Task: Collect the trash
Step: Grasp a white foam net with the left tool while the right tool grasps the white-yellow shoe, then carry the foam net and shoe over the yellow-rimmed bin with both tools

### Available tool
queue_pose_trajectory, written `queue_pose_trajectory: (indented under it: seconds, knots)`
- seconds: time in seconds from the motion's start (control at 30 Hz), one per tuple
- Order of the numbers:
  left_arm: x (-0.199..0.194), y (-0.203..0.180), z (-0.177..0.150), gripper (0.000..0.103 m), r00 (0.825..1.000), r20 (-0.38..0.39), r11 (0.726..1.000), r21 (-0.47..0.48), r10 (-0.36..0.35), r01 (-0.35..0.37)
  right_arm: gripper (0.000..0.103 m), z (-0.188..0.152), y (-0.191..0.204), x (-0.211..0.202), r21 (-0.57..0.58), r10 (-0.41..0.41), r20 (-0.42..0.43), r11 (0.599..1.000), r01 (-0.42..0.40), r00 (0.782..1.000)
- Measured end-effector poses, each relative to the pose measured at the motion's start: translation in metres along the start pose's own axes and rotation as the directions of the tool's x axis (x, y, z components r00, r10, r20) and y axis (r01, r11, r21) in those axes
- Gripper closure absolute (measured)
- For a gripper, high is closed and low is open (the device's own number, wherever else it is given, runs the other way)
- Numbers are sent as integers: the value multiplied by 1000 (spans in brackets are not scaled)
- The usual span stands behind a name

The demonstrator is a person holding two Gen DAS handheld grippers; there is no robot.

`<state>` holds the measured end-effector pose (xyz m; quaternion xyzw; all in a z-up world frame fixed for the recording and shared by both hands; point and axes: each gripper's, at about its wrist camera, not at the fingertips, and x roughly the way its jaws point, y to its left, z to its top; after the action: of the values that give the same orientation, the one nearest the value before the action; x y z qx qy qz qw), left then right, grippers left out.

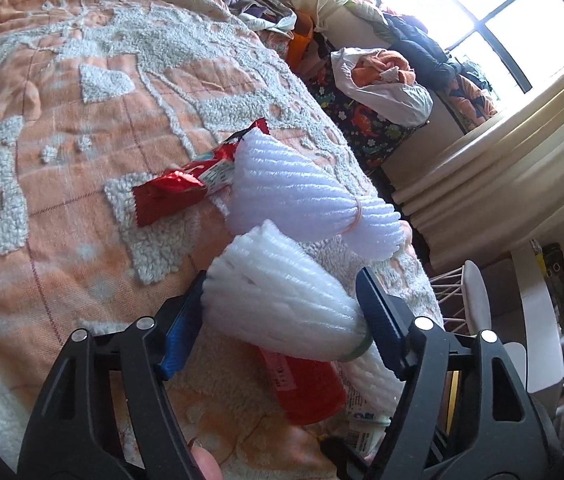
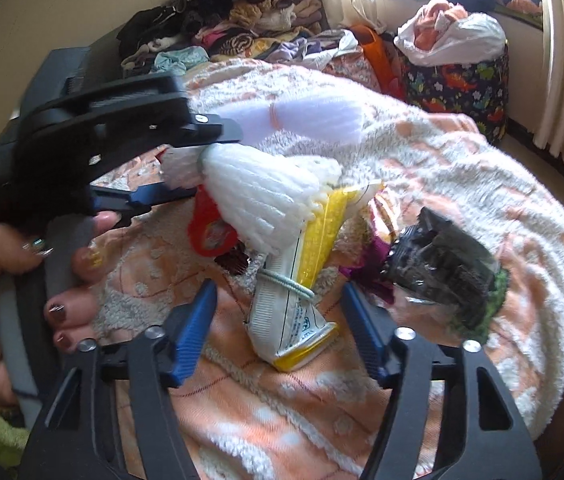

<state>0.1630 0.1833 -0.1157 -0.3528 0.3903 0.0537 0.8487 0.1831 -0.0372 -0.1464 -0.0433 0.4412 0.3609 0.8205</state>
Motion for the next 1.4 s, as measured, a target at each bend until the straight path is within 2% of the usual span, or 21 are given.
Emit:
queue_pose_trajectory:
  seconds: [0.07, 0.2, 0.4, 0.63, 0.87, 1.4]
  knots:
    - [-2, 3, -1, 43, 1000, -7, 1000, -2, -10, 10, 61, -4, -3, 1, 11, -10, -2, 1000, 10, 1000]
    - [-9, 6, -5, 46, 999, -10, 999, -7, -34, 34, 65, -7, -4, -4, 4, -2, 5, 1000, 2, 1000]
    - [-20, 4, -10, 52, 999, -5, 999, 16, -41, 41, 67, -14, -4, -16, 6, 9, 20, 1000, -9, 1000]
    - [-33, 5, -12, 70, 998, -3, 998, 28, -56, 56, 69, -22, 3, -28, -24, 33, 29, 999, -32, 999]
    - [-47, -6, -17, 79, 996, 7, 995, 58, -86, 86, 69, -23, 6, -43, -32, 41, 59, 999, -39, 997]
    - [-67, -47, -16, 82, 986, 52, 980, 127, -160, 152, 69, -31, -3, -79, -16, 19, 129, 1000, -17, 991]
